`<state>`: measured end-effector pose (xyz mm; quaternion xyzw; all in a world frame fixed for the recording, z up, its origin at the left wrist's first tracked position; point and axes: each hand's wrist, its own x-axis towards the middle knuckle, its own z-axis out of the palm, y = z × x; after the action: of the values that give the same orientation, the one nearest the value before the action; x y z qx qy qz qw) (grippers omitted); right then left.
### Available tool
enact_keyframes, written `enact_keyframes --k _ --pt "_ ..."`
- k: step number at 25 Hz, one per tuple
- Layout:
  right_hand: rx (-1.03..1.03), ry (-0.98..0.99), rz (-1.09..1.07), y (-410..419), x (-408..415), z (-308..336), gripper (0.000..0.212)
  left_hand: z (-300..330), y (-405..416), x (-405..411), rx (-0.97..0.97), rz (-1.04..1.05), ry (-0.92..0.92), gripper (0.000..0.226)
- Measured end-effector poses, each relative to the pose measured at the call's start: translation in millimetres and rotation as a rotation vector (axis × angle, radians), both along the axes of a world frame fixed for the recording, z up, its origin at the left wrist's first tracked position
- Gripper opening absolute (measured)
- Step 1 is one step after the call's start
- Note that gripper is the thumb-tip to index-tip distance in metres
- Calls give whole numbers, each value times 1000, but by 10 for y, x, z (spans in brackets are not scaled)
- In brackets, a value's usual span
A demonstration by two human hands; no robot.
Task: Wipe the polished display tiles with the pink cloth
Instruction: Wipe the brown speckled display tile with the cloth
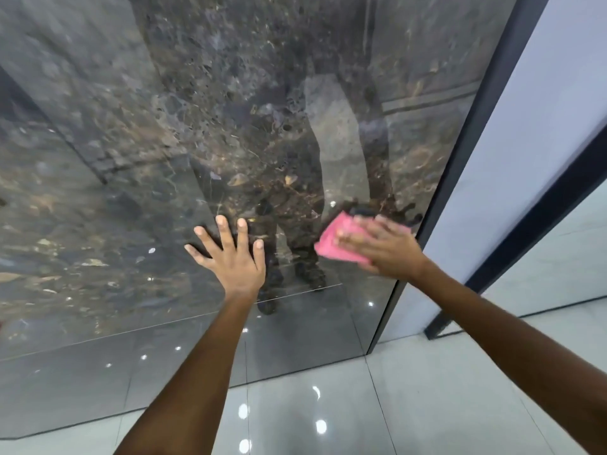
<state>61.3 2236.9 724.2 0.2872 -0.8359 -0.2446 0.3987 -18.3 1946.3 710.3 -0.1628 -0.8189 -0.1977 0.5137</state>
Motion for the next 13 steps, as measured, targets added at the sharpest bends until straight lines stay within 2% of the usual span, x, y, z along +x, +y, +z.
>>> enact_keyframes --k 2,4,7,10,11,12,13 --pt "-392 202 -21 84 -137 468 78 11 2 -5 -30 39 19 58" --pt "-797 280 -39 104 -147 446 75 20 3 -4 -31 33 23 58" --pt "-1197 134 -237 -186 105 -419 77 -1 29 19 14 -7 19 58" --pt "-1713 -102 -453 -1047 138 -940 80 92 67 47 9 -7 -44 58" --pt "-1704 -157 -458 -1399 102 -954 81 100 45 82 -21 -14 -60 58" --pt "-1556 -206 -411 -1711 67 -949 83 88 -6 131 -40 -29 -74 56" --pt "-1282 -229 -321 -1928 59 -954 86 69 -88 186 -33 -46 -87 51"
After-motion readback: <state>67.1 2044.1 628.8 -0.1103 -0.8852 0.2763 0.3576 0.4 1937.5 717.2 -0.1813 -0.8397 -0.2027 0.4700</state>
